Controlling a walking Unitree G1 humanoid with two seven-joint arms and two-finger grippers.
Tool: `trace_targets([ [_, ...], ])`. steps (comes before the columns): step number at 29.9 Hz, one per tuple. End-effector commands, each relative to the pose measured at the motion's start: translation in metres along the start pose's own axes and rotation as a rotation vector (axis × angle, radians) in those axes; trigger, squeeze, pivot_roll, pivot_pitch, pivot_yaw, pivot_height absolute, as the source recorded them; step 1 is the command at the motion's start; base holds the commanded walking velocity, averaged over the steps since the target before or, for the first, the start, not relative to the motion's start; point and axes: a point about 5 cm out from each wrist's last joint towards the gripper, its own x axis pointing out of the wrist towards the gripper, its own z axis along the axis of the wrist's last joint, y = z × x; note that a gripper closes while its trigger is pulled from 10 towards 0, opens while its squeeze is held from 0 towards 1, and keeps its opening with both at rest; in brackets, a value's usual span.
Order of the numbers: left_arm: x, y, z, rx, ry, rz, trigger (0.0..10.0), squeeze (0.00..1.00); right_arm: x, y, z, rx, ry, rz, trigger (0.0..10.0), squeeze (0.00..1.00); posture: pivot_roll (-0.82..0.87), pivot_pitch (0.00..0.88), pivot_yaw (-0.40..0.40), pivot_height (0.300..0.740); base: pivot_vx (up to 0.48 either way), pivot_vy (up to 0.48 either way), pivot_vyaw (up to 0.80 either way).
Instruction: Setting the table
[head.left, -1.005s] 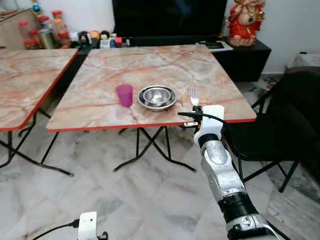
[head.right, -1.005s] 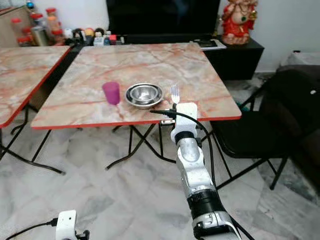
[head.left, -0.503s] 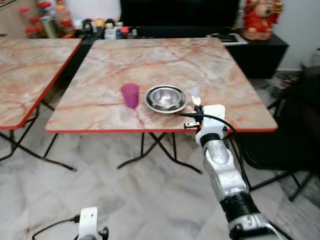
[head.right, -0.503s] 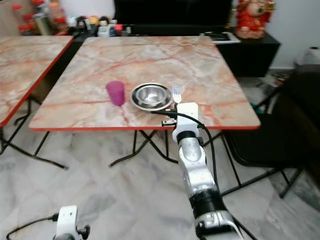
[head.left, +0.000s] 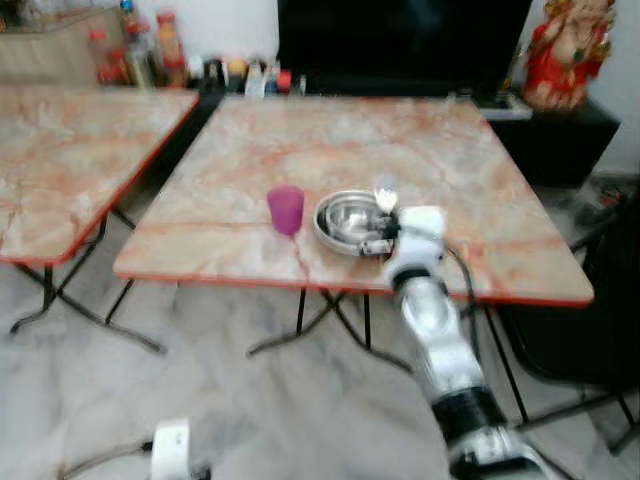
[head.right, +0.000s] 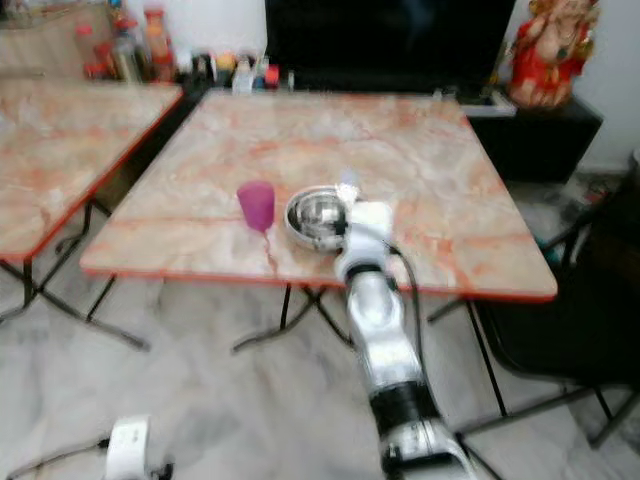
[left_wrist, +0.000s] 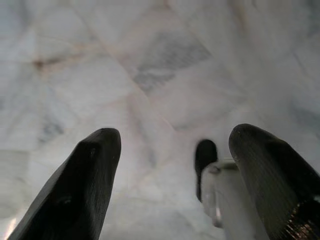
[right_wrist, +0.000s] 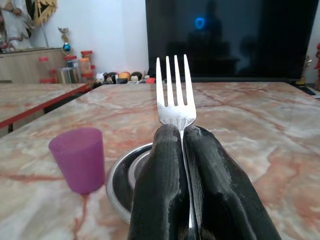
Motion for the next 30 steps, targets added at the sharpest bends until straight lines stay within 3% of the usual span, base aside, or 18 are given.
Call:
trace_targets([
  [1,-0.0001,-0.0083,0.0000,0.005,0.000,-0.024,10.0,0.00,0.0011,-0.0104,0.0013,-0.008,-0.002,-0.032,10.0,0.00,-0.06,0.000,0.024,0.740,0.289,0.000,0.00],
  [27,0.0000,-0.0093,0.0003,-0.001,0.000,-0.026,10.0,0.00,0.0014,-0.0081,0.0018,-0.041,-0.005,-0.016,10.0,0.00,-0.06,0.000,0.020,0.740,0.296,0.000,0.00],
  [30,0.0000,-0.0100,0.0006,-0.003,-0.001,-0.026,10.0,0.00,0.0015,-0.0071,0.0031,-0.057,-0.015,-0.004,10.0,0.00,-0.06,0.000,0.020,0.740,0.311,0.000,0.56],
])
